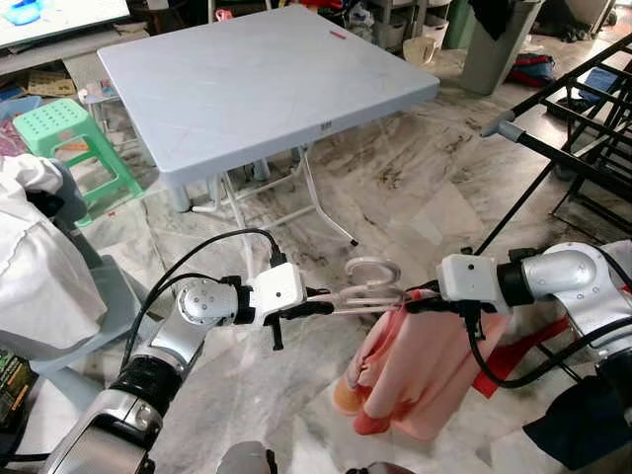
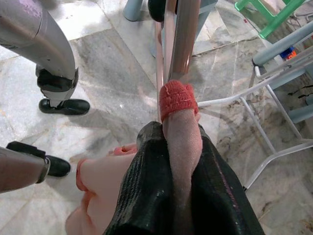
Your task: Hang hanger
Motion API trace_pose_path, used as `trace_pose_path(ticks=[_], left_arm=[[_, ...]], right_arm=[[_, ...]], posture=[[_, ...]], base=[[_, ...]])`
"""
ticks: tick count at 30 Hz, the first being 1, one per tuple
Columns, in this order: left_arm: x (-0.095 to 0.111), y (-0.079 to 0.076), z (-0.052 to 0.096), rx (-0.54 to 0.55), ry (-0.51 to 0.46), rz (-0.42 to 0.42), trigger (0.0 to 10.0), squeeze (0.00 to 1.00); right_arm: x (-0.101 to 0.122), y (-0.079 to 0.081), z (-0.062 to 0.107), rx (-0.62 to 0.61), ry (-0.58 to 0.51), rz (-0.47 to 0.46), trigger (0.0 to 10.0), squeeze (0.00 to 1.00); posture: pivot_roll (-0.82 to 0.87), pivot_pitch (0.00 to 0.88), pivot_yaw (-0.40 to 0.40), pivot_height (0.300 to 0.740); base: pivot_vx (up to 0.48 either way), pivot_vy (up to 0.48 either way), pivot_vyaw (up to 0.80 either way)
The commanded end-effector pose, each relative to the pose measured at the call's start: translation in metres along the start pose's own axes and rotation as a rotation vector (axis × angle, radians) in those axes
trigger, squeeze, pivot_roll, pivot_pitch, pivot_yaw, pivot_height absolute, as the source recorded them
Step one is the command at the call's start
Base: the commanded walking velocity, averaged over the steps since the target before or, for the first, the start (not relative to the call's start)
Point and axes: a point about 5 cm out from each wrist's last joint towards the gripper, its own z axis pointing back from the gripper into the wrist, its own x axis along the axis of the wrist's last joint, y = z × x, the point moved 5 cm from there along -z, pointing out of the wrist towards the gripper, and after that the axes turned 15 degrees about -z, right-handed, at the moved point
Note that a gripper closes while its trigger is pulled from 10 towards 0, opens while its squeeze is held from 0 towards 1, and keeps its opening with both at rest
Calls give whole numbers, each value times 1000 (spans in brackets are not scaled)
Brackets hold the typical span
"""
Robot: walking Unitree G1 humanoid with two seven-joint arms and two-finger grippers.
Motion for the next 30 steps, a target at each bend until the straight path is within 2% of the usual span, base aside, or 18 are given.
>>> trace_pose_path(ticks=[1, 10, 11, 16, 20, 21, 24, 30], left_arm=[[-1, 5, -2, 13, 8, 3, 0, 0], [0, 7, -5, 39, -10, 19, 0, 0], [0, 8, -5, 62, -16, 29, 0, 0], [-2, 10, -5, 101, -26, 64, 0, 0], [-4, 14, -5, 182, -60, 173, 0, 0], [-4, 15, -5, 212, -71, 207, 0, 0], [-3, 16, -5, 253, -88, 243, 0, 0], [-4, 10, -6, 255, -86, 253, 0, 0]], right_arm=[[21, -1, -3, 32, -59, 94, 10000, 0], [21, -4, -4, 35, -58, 91, 10000, 0], [21, -5, -3, 48, -59, 54, 10000, 1000], [20, -16, -3, -3, -66, 47, 10000, 1000], [24, -25, -4, -55, -94, 52, 10000, 1000], [26, -32, -5, -102, -103, 55, 10000, 1000], [30, -39, -7, -144, -124, 64, 10000, 1000], [39, -57, -9, -258, -158, 106, 10000, 1000]], posture=[[-54, 0, -14, 740], [-57, 0, -17, 740], [-56, 0, -16, 740], [-56, 0, -15, 740], [-57, 0, -11, 740], [-57, 0, -11, 740], [-55, 0, -10, 740], [-55, 0, -10, 740]], base=[[0, 0, 0], [0, 0, 0], [0, 0, 0], [0, 0, 0], [0, 0, 0], [0, 0, 0], [0, 0, 0], [0, 0, 0]])
